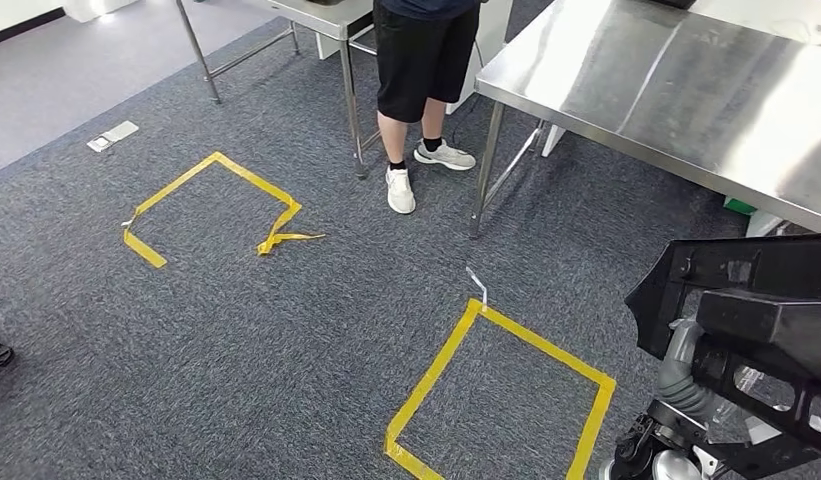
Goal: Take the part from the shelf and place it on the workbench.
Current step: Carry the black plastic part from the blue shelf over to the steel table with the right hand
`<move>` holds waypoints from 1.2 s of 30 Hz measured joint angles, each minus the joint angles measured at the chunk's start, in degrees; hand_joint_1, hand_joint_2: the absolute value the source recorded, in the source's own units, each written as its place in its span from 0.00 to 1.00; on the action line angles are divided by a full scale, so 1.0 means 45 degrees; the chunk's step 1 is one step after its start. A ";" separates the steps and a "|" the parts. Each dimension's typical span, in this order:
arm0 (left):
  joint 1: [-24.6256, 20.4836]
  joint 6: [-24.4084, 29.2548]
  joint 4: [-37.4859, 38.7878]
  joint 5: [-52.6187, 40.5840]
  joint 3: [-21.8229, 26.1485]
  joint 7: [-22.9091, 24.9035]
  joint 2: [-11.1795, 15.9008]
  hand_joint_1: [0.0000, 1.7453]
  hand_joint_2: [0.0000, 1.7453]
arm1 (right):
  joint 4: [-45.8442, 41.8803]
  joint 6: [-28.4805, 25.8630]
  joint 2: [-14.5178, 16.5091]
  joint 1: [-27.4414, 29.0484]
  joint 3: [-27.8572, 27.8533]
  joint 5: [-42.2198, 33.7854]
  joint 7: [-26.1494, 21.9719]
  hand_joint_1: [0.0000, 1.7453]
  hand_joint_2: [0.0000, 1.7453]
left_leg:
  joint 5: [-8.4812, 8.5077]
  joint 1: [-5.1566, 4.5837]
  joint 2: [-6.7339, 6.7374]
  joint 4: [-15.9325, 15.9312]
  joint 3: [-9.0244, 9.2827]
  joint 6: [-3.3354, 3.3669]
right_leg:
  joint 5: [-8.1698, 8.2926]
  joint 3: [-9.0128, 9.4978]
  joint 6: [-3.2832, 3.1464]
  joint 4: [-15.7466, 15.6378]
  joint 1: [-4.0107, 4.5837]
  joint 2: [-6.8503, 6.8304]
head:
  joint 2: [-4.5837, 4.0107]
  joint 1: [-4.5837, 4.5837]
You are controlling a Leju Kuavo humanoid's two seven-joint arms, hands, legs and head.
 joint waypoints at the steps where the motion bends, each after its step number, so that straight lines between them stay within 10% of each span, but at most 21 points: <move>1: 0.0010 -0.0004 0.0000 0.0000 0.0000 0.0028 0.0000 0.00 1.00 | 0.0000 -0.0005 0.0002 0.0038 0.0000 0.0011 0.0007 1.00 1.00 | -0.0005 -0.0014 0.0178 0.0003 -0.0007 0.0007 | -0.0094 -0.0160 0.0047 0.0409 -0.0009 -0.0049 | 0.0000 -0.0001; 5: 0.0009 0.0027 -0.0001 0.0030 0.0000 0.0102 0.0005 0.00 1.00 | -0.0036 -0.0016 -0.0001 0.0098 0.0002 0.0096 0.0050 1.00 1.00 | -0.0077 -0.0069 0.0736 0.0048 0.0027 -0.0079 | 0.0804 0.1332 0.0418 -0.2140 -0.0022 -0.0694 | 0.0000 0.0018; 10: -0.0002 0.0127 -0.0009 0.0044 0.0005 0.0129 0.0022 0.00 1.00 | -0.0106 -0.0018 0.0004 0.0151 0.0006 0.0119 0.0092 1.00 1.00 | -0.0213 -0.0146 0.1132 0.0138 0.0066 -0.0315 | 0.1132 0.1864 0.0047 -0.3227 -0.0009 -0.0640 | 0.0000 -0.0066; 15: -0.0017 0.0221 -0.0004 0.0053 0.0005 0.0131 0.0029 0.00 1.00 | -0.0160 -0.0021 0.0024 0.0136 0.0026 0.0124 0.0104 1.00 1.00 | -0.1841 0.0010 -0.0069 0.3082 -0.1273 -0.0600 | 0.1252 0.1791 -0.0308 -0.3258 -0.0112 -0.0041 | 0.0000 -0.0152; 17: 0.0001 0.0267 -0.0001 0.0053 0.0005 0.0117 0.0029 0.00 1.00 | -0.0160 -0.0025 0.0032 0.0162 0.0030 0.0125 0.0111 1.00 1.00 | -0.1847 0.0056 -0.0164 0.3690 -0.1583 -0.0612 | 0.1279 0.1765 -0.0314 -0.3251 -0.0094 0.0259 | 0.0000 -0.0152; 21: 0.0004 0.0288 0.0000 0.0053 0.0005 0.0034 0.0027 0.00 1.00 | -0.0166 -0.0043 0.0046 0.0163 0.0032 0.0125 0.0118 1.00 1.00 | -0.0423 0.0209 -0.0868 0.0890 -0.0221 -0.0572 | 0.1352 0.1751 -0.0179 -0.3219 -0.0079 0.0853 | 0.0000 -0.0142; 25: -0.0002 0.0351 0.0001 0.0050 0.0000 -0.0036 0.0000 0.00 1.00 | -0.0205 -0.0051 0.0058 0.0209 0.0046 0.0136 0.0121 1.00 1.00 | -0.0275 0.0121 -0.0895 0.0159 0.0054 -0.0359 | 0.1539 0.1510 0.0153 -0.3286 -0.0109 0.1337 | 0.0000 -0.0132; 29: -0.0015 0.0383 0.0004 0.0053 0.0000 -0.0090 -0.0040 0.00 1.00 | -0.0276 -0.0059 0.0049 0.0257 0.0049 0.0151 0.0128 1.00 1.00 | -0.0097 0.0120 -0.0233 0.0024 0.0092 -0.0047 | 0.0742 0.0650 0.0041 -0.1642 -0.0015 0.0060 | 0.0000 0.0001; 32: 0.0041 0.0391 0.0005 0.0051 0.0001 -0.0102 -0.0039 0.00 1.00 | -0.0282 -0.0061 0.0061 0.0287 0.0051 0.0157 0.0135 1.00 1.00 | -0.0097 0.0067 0.0324 0.0035 0.0039 -0.0022 | 0.0022 -0.0102 0.0003 0.0279 -0.0011 -0.0121 | 0.0000 0.0057; 36: 0.0046 0.0397 0.0004 0.0016 -0.0009 -0.0169 -0.0036 0.00 1.00 | -0.0426 -0.0110 0.0059 0.0368 0.0049 0.0176 0.0142 1.00 1.00 | -0.0170 0.0015 0.0860 0.0060 0.0087 -0.0125 | 0.0901 0.1430 0.0329 -0.2274 0.0024 -0.0699 | 0.0000 0.0067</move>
